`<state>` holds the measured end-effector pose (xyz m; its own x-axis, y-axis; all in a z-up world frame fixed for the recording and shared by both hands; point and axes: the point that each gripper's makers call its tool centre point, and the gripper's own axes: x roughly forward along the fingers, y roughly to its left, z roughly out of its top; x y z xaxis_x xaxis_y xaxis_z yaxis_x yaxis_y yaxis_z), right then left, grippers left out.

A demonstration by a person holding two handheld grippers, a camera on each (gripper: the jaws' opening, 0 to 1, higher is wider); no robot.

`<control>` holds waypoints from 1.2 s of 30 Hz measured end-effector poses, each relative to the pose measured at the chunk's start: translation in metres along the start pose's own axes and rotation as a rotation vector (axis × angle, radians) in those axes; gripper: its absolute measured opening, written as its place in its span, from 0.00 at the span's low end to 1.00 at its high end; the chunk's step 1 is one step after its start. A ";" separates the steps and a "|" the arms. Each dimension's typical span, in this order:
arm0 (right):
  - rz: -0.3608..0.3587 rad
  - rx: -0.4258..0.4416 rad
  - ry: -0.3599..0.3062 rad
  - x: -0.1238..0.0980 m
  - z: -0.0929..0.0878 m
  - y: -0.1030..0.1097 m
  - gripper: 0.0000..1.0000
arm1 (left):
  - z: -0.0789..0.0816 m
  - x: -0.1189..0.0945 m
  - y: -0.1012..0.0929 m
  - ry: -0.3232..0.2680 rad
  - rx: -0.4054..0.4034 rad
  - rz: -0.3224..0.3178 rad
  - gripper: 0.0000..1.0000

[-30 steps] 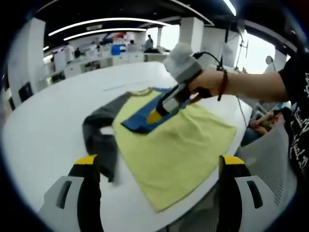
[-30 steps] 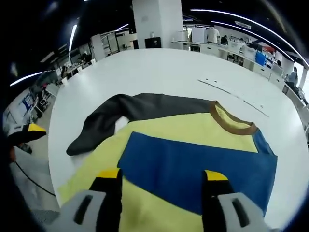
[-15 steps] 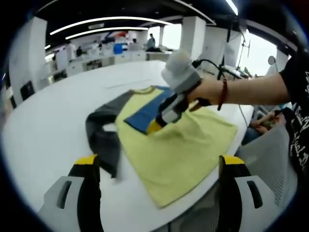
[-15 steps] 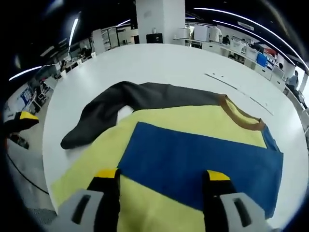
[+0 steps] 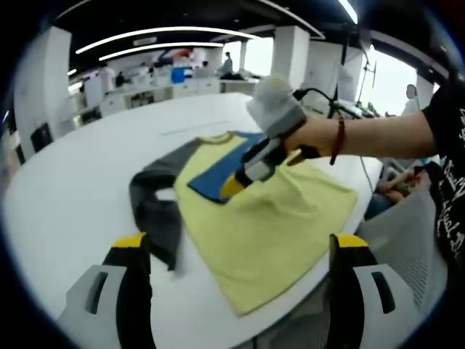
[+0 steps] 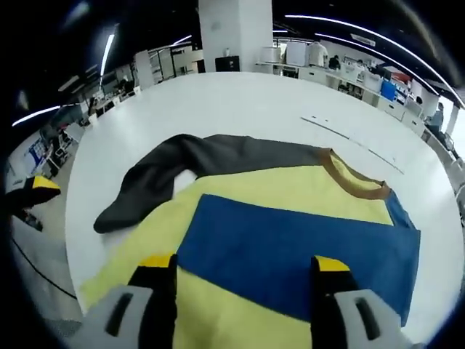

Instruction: Fold the garment on the visible template until the final outline fits inside the template.

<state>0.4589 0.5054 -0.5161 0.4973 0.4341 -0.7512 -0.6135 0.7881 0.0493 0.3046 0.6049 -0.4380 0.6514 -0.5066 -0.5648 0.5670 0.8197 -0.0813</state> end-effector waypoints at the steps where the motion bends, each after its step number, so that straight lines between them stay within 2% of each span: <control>1: -0.001 0.005 -0.008 -0.003 0.003 -0.004 0.77 | 0.000 0.000 0.001 0.000 0.002 0.002 0.99; 11: -0.039 0.048 -0.024 -0.028 0.006 -0.043 0.85 | 0.002 0.001 0.001 -0.008 -0.002 0.010 0.99; 17: -0.066 0.091 -0.014 -0.036 -0.006 -0.063 0.84 | 0.002 0.000 0.002 -0.006 -0.005 0.015 0.99; 22: -0.103 0.118 -0.027 -0.046 -0.013 -0.083 0.80 | 0.002 0.001 0.002 -0.005 -0.002 0.014 0.99; 36: -0.162 0.131 0.004 -0.070 -0.042 -0.128 0.78 | 0.003 0.003 0.000 -0.005 -0.001 0.012 0.99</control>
<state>0.4772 0.3556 -0.4980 0.5806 0.2958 -0.7585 -0.4408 0.8975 0.0126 0.3079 0.6033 -0.4373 0.6611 -0.4978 -0.5613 0.5582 0.8263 -0.0753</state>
